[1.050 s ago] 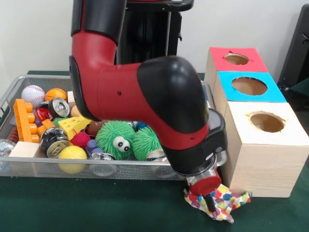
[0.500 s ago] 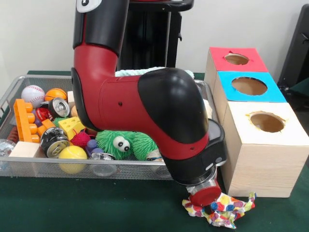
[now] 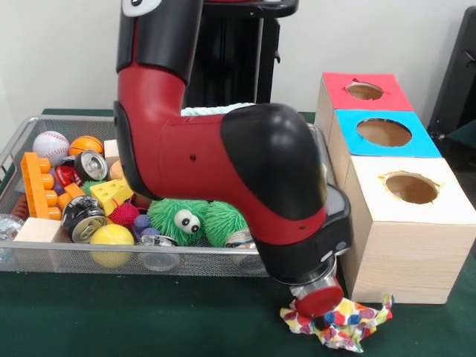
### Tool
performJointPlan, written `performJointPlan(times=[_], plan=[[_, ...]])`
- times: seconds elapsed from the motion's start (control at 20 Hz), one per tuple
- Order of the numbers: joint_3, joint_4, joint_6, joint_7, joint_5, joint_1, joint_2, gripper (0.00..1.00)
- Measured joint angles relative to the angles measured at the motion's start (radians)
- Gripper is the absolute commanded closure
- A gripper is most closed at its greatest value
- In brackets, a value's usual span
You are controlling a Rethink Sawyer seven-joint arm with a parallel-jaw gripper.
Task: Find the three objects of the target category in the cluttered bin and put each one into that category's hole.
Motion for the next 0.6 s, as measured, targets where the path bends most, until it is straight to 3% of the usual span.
performJointPlan(times=[0.3, 0.45, 0.6], plan=[[-0.084, -0.003, 0.101, 0.0, -0.041, 0.047, -0.041, 1.0], [-0.145, -0.043, 0.249, 0.0, -0.065, 0.075, -0.078, 1.0], [-0.175, -0.085, 0.323, 0.0, -0.071, 0.083, -0.095, 1.0]])
